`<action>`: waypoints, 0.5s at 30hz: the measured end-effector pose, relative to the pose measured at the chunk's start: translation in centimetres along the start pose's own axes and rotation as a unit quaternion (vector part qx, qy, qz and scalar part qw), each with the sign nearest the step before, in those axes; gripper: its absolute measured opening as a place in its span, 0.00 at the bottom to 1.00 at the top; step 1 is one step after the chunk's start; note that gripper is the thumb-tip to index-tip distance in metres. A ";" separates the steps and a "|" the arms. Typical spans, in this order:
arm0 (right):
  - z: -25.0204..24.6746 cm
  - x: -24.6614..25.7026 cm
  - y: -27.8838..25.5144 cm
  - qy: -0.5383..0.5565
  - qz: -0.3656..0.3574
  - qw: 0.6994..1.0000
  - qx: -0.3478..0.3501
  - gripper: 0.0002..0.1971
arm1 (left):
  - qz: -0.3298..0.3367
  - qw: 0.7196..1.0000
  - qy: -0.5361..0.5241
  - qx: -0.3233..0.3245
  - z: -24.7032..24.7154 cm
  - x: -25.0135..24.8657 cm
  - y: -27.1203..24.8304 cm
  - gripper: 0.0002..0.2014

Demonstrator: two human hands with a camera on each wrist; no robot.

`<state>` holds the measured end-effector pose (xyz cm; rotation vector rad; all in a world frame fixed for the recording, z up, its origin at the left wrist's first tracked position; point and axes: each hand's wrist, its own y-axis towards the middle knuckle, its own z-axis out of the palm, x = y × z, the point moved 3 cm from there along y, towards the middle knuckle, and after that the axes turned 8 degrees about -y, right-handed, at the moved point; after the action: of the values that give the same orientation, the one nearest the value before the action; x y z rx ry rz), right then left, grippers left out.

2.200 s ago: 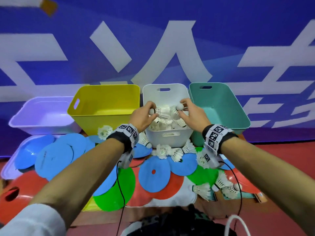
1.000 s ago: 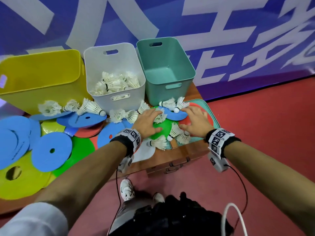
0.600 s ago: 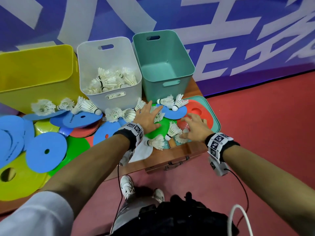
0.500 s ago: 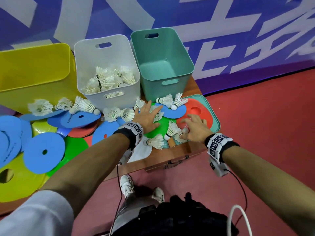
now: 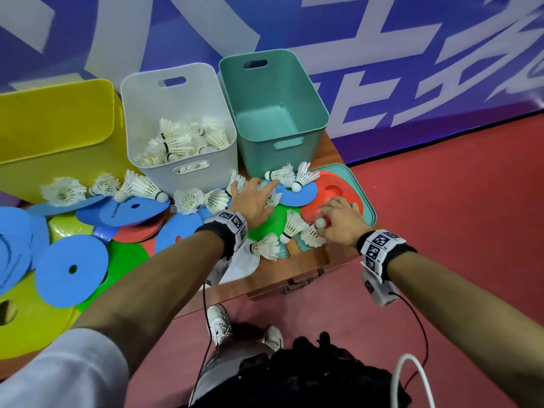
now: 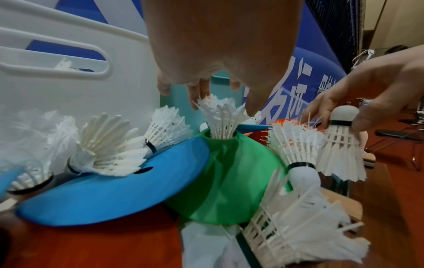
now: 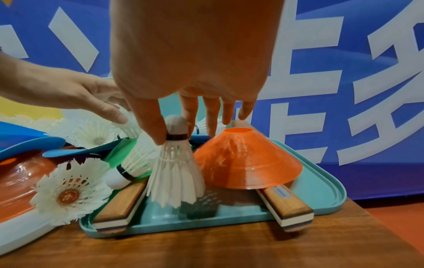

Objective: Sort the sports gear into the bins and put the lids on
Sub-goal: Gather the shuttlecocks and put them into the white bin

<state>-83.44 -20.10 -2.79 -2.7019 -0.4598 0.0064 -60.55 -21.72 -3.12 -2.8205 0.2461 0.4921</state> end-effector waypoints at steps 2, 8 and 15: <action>-0.4 -0.1 -0.1 0.004 0.008 1.000 -0.010 0.16 | 0.003 1.000 -0.014 -0.011 -0.4 -0.1 -0.2 0.32; -1.1 -0.1 -0.8 0.016 0.027 0.999 -0.016 0.14 | 0.008 0.999 -0.031 -0.032 -1.1 0.2 -1.0 0.31; -1.5 0.5 -2.4 0.076 0.062 0.995 -0.022 0.13 | 0.011 0.997 -0.047 -0.066 -1.8 0.6 -2.5 0.30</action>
<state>-83.61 -18.45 -0.43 -2.7447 -0.2501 -0.1749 -58.91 -19.91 -1.12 -2.9154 0.2343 0.6663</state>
